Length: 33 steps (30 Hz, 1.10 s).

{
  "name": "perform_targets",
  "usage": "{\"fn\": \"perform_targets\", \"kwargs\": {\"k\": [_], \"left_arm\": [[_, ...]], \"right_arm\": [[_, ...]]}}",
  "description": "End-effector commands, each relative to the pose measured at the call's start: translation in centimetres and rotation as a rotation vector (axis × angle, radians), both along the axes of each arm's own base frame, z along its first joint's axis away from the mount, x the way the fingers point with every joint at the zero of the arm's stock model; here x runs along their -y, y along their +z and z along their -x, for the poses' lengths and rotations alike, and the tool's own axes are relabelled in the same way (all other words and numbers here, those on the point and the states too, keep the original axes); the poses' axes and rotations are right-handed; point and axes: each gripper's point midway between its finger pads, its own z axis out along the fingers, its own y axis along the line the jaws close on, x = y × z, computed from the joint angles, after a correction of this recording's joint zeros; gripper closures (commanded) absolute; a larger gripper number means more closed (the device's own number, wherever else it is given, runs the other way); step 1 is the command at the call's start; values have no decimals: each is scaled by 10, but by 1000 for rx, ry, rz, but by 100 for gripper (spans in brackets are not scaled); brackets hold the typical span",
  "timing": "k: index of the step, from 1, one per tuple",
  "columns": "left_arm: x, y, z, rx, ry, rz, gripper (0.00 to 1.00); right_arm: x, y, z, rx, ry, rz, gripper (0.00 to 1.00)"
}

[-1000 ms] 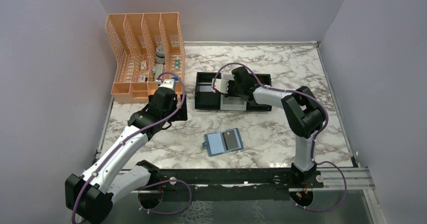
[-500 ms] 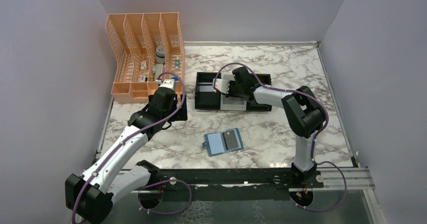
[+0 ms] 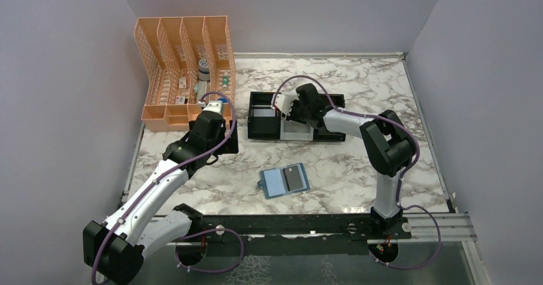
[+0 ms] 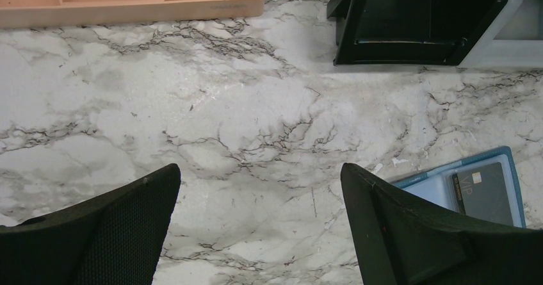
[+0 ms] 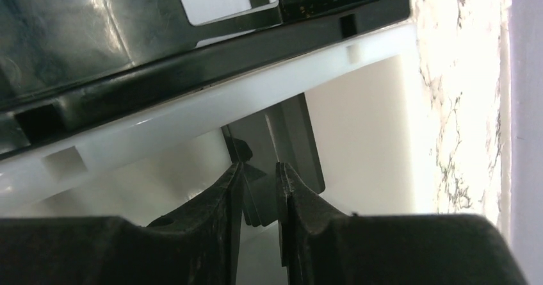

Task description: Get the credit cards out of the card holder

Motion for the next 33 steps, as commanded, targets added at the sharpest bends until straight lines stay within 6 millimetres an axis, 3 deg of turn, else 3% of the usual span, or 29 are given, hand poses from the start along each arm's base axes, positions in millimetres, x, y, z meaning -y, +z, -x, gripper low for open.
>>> {"fn": "perform_targets", "kwargs": {"k": [1,6,9,12,15,18,33], "left_arm": [[-2,0,-1,7,0,-8,1],[-2,0,-1,7,0,-8,1],[-2,1,-1,9,-1,-9,1],[-1,0,-1,6,-1,-8,1],[-1,0,-1,5,-3,-7,1],[-1,-1,-1,1,-5,-9,1],[0,-2,-1,-2,-7,-8,1]], "right_arm": [[-16,44,-8,35,-47,-176,74],[-17,64,-9,-12,-207,-347,76],[-26,72,8,-126,-284,-525,79],[-28,64,20,-292,-461,-648,85],[-20,37,31,-460,-644,-585,93],[-17,22,31,-509,-722,-549,99],[2,-4,2,-416,-914,-479,99]]}}
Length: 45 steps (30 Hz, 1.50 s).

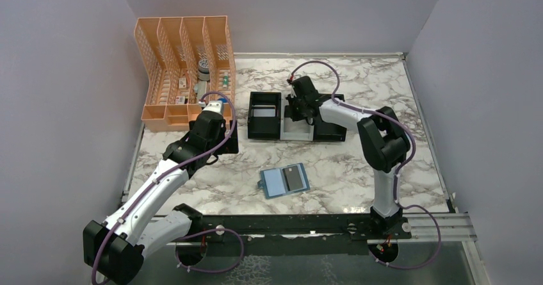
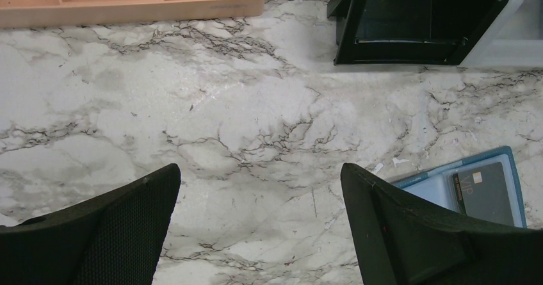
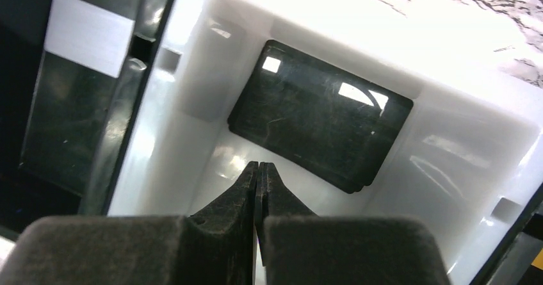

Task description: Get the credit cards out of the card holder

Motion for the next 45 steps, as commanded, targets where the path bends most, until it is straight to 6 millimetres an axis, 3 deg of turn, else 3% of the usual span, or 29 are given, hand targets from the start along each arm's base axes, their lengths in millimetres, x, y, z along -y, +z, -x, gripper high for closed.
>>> {"fn": "perform_targets", "kwargs": {"k": [1,19,29,37,45], "left_arm": [[0,-2,-1,-1,-6,-7,1],[-1,-3,-2,-4,-2,-13,1],[-1,-3,-2,-2,-1,-13,1],[-1,-2,-1,-2,-2,-12,1],[-1,-2,-1,-2,-4,-11,1]], "right_arm": [[14,-6,-12,0,-90,66,99],[15,-25,-18,-7,-97,121,99],[6,0,-7,14,-72,95,98],[-1,-20,-5,-20,-79,136,98],[20,-37,-21,38,-190,242,98]]}}
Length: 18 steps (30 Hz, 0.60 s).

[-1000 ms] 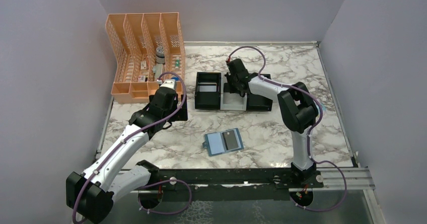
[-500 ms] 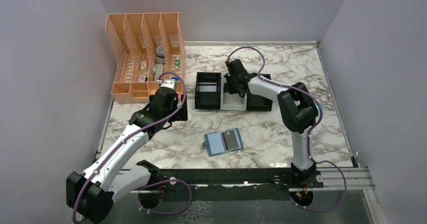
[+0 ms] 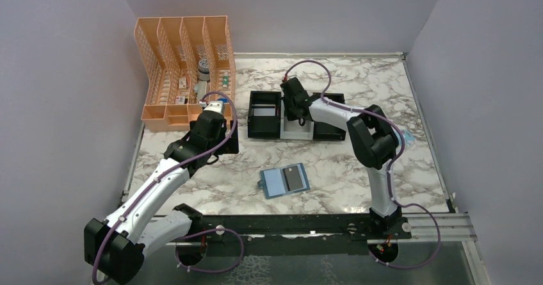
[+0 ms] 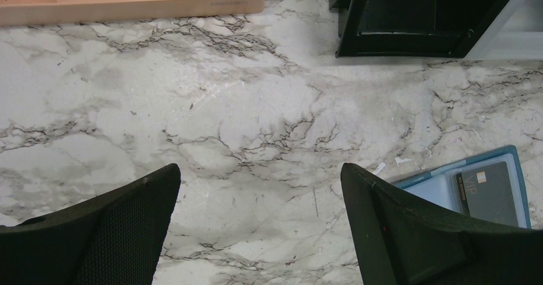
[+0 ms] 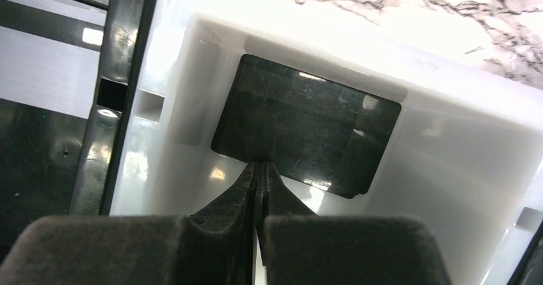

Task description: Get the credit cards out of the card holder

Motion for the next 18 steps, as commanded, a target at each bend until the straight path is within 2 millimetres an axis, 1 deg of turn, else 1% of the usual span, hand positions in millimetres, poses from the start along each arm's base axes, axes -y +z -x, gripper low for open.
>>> {"fn": "perform_targets", "kwargs": {"k": [1,5,8,9,14,18], "left_arm": [[-1,1,-1,10,-3,-4,1],[-1,0,-1,8,-3,-5,1],[-1,1,-1,9,-1,-6,1],[-1,0,-1,9,-1,-6,1],[-1,0,-1,7,-2,-6,1],[-1,0,-1,8,-2,-6,1]], "right_arm": [[17,-21,-10,25,-80,97,98],[17,-23,-13,26,-78,110,98],[15,-20,-13,32,-66,100,98],[13,-18,-12,32,-54,89,98],[-2,4,-5,36,18,2,97],[-8,10,8,3,62,-39,96]]}}
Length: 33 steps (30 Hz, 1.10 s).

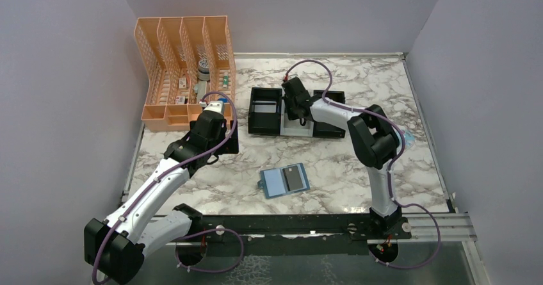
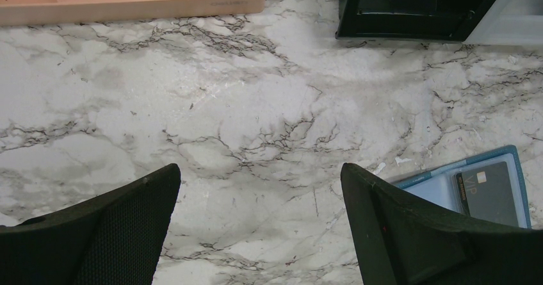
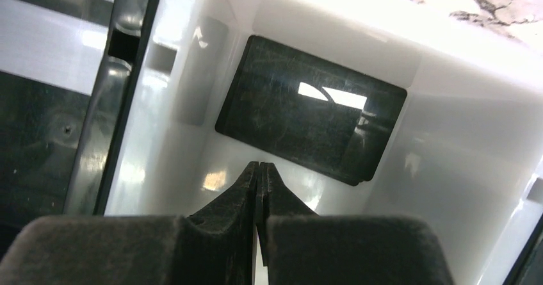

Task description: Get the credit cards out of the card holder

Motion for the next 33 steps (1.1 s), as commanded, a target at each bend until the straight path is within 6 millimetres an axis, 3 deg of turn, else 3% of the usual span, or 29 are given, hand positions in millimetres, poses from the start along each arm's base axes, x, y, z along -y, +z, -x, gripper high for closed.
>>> {"fn": "perform_targets", "kwargs": {"k": [1,9,25,30,33], "left_arm": [[-1,1,-1,9,-2,-4,1],[-1,1,-1,8,-5,-1,1],[1,0,0,5,-12,5,1],[3,1,0,4,-19,12,1],[6,2,1,3,-35,27,1]], "right_arm": [[-8,9,19,-46,76,-63,96],[-15,21,42,-92,177,-109,95],[-13,23,82,-164,275,-163,95],[-16,35,89,-150,287,-206,95],[-12,57,87,-95,265,-223,92]]}}
